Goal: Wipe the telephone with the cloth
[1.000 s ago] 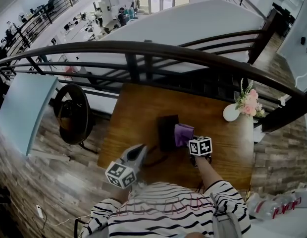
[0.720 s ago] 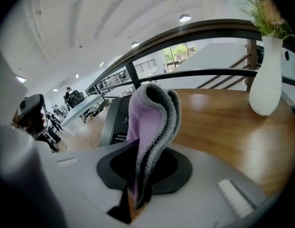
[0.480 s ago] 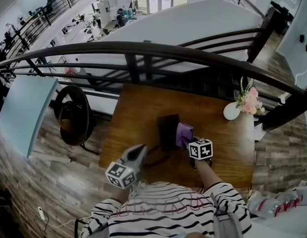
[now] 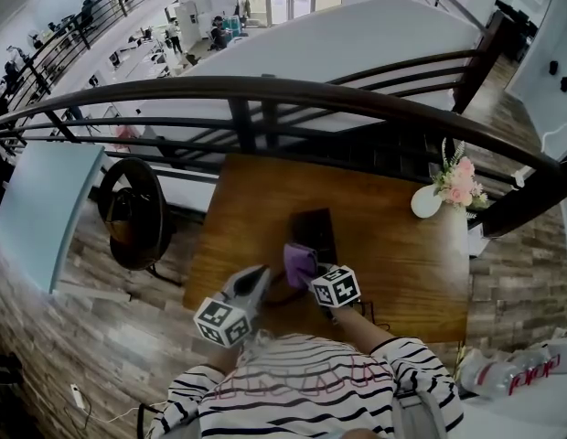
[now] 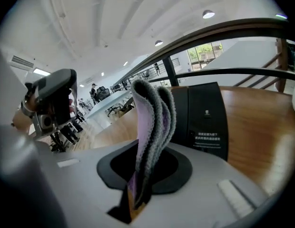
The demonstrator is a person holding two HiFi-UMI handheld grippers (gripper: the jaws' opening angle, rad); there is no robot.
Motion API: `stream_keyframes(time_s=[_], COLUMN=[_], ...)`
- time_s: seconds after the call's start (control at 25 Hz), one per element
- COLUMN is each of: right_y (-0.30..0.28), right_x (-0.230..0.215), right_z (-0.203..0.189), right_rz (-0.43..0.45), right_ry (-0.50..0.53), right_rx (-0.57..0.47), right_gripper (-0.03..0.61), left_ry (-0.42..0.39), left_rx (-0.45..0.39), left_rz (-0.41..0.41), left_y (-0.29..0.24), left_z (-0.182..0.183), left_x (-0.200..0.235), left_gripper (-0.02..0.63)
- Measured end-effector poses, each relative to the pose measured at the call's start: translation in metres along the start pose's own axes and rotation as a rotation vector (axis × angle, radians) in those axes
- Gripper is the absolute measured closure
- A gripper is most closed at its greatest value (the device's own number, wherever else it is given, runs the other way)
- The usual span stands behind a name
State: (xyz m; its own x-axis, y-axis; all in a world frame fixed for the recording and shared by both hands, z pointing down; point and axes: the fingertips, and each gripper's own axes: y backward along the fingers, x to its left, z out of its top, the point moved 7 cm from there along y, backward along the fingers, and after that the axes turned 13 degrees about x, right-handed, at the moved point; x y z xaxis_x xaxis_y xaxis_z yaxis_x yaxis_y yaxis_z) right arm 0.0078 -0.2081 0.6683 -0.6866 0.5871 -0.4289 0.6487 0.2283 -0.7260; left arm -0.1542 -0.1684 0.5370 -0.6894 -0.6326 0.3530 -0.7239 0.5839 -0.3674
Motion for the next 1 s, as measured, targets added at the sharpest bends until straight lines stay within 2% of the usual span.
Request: stream_keyframes(time_s=[0.24,1.0], right_y=[-0.009,0.062], right_x=[-0.017,-0.104], right_z=[-0.013,-0.047], right_rz=[-0.051,-0.246], right_ry=[0.014,-0.149], right_rx=[0.071,0.038], right_gripper=[0.528,0.526], left_ry=[0.009,0.001], left_rx=[0.001,0.008], left_rz=[0.005,-0.027], left_y=[-0.001,-0.020], left_z=[-0.001,0.001], left_x=[-0.002,-0.013], left_gripper=[0.612,0.612])
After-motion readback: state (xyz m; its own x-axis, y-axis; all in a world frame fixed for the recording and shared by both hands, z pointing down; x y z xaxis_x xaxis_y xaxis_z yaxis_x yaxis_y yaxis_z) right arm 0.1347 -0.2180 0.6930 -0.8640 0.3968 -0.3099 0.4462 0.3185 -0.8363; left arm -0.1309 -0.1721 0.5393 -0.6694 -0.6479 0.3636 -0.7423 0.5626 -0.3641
